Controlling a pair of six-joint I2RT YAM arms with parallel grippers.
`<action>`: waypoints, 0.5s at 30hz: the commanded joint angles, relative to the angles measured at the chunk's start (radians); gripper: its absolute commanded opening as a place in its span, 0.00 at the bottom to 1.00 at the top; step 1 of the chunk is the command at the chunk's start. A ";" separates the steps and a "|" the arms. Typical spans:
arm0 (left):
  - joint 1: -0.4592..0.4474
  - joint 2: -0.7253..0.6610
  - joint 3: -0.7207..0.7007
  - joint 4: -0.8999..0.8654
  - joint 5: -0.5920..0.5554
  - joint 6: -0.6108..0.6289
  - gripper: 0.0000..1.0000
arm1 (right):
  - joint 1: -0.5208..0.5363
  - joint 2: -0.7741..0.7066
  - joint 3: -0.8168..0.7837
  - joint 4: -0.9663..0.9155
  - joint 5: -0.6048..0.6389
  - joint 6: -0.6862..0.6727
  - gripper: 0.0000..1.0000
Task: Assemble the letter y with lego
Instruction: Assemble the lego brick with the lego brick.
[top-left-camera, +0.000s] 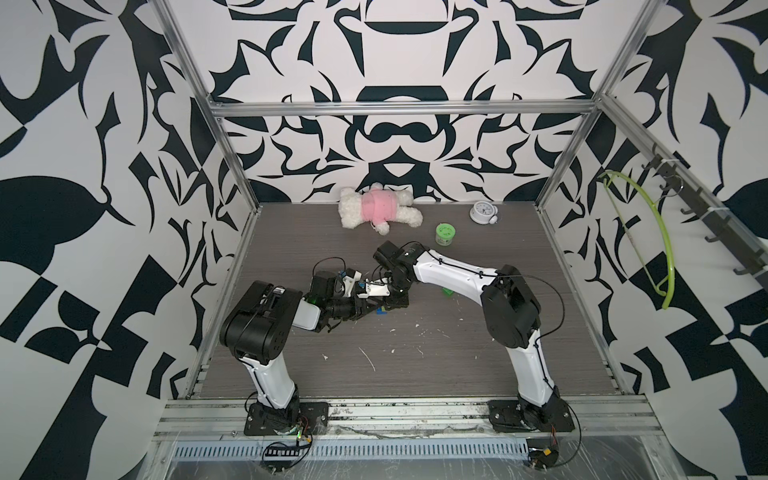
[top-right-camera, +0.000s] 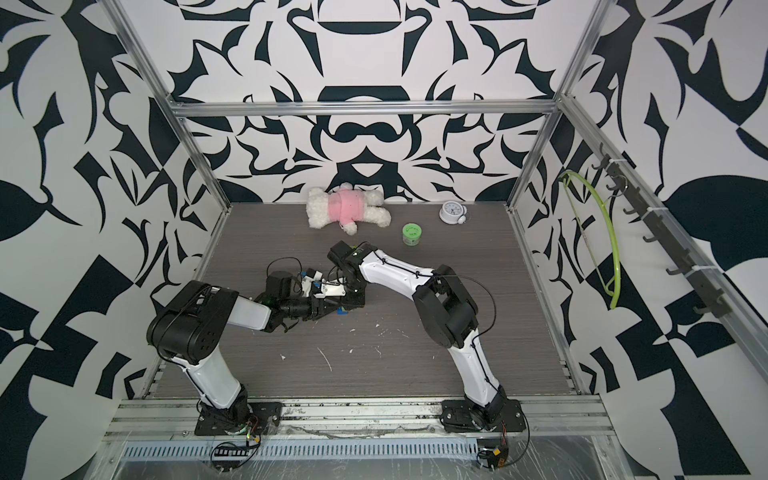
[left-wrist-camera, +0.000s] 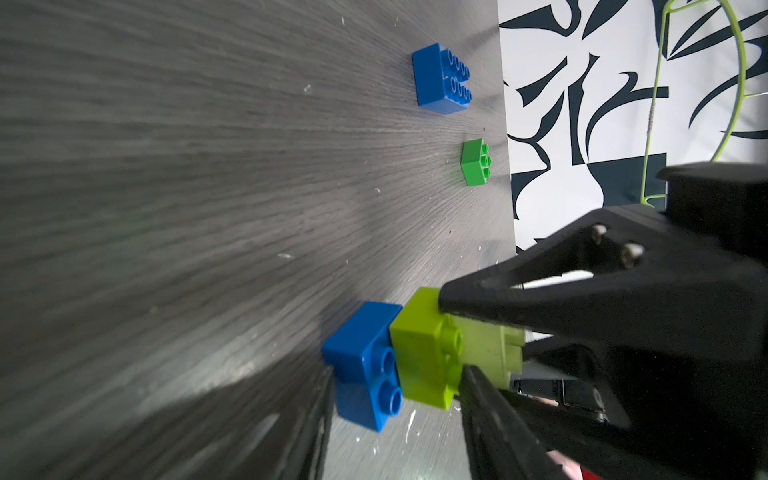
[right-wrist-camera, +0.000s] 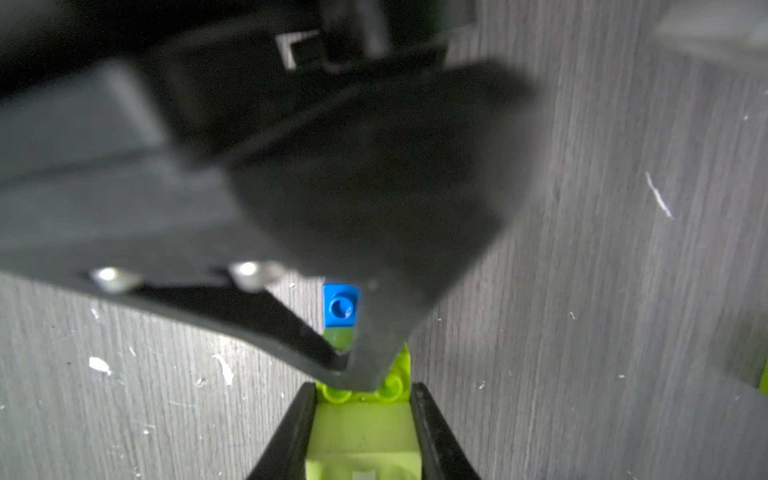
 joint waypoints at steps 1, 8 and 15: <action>-0.019 0.054 -0.016 -0.173 -0.083 0.025 0.57 | 0.016 0.029 0.021 -0.025 0.008 -0.009 0.25; -0.032 0.060 -0.005 -0.180 -0.084 0.030 0.60 | 0.016 0.032 0.022 -0.014 0.000 -0.009 0.25; -0.049 0.071 0.026 -0.286 -0.128 0.077 0.53 | 0.016 0.035 0.015 -0.006 -0.012 -0.009 0.25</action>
